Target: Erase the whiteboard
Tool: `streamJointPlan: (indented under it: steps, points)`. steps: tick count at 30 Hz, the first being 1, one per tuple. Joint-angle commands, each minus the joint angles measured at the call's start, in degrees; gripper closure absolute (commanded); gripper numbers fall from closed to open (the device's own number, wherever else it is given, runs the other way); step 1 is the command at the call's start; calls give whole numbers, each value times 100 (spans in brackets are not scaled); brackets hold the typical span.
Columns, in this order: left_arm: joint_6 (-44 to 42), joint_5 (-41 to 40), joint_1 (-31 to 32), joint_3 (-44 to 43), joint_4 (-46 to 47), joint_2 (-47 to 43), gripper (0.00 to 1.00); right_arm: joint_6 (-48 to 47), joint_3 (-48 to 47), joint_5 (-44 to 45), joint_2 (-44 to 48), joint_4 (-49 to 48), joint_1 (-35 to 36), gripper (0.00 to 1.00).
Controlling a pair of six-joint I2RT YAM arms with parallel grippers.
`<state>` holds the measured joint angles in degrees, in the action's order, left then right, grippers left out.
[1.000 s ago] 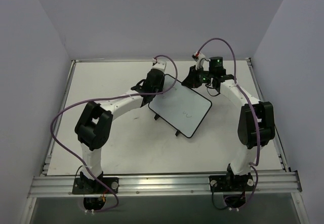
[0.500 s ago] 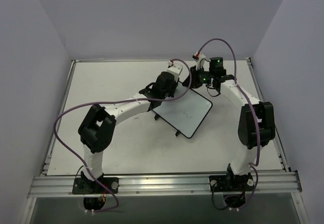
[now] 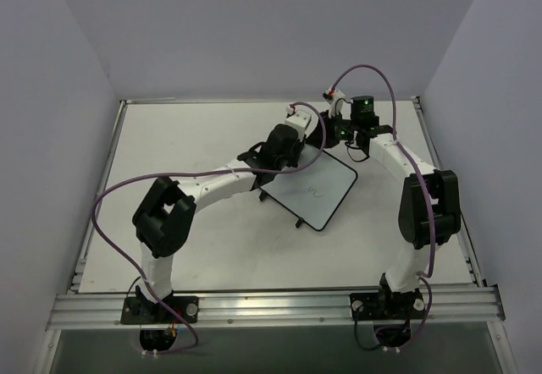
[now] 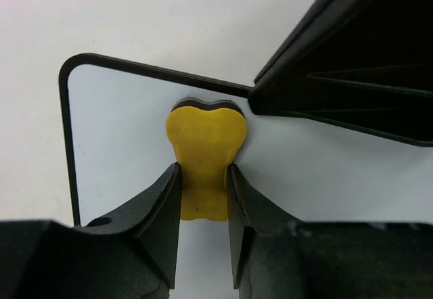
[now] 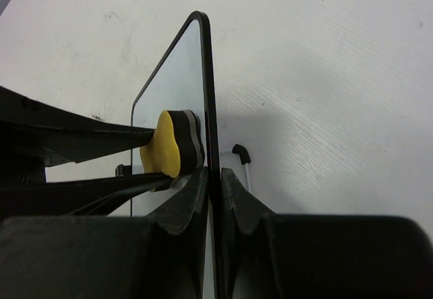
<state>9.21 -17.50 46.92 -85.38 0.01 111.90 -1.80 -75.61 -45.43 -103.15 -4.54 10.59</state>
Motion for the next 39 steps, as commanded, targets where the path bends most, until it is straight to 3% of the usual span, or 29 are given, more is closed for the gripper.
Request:
streamJointPlan:
  steps: [1,5,14,24,33,39]
  points:
    - [318,-209,-323,83,-484,-63,98,49,29,-502,313,23,215,100]
    - [379,-710,-376,48,-808,-1,98,57,38,-493,305,5,216,100]
    - [564,-852,-332,706,-432,-238,98,57,47,-493,313,5,224,100]
    - [643,-193,-8,2007,1088,-669,98,75,73,-511,313,-39,215,100]
    - [353,685,291,2307,2064,-643,98,66,100,-493,331,-47,224,100]
    - [274,695,801,2263,2284,-485,98,75,91,-484,331,-39,216,100]
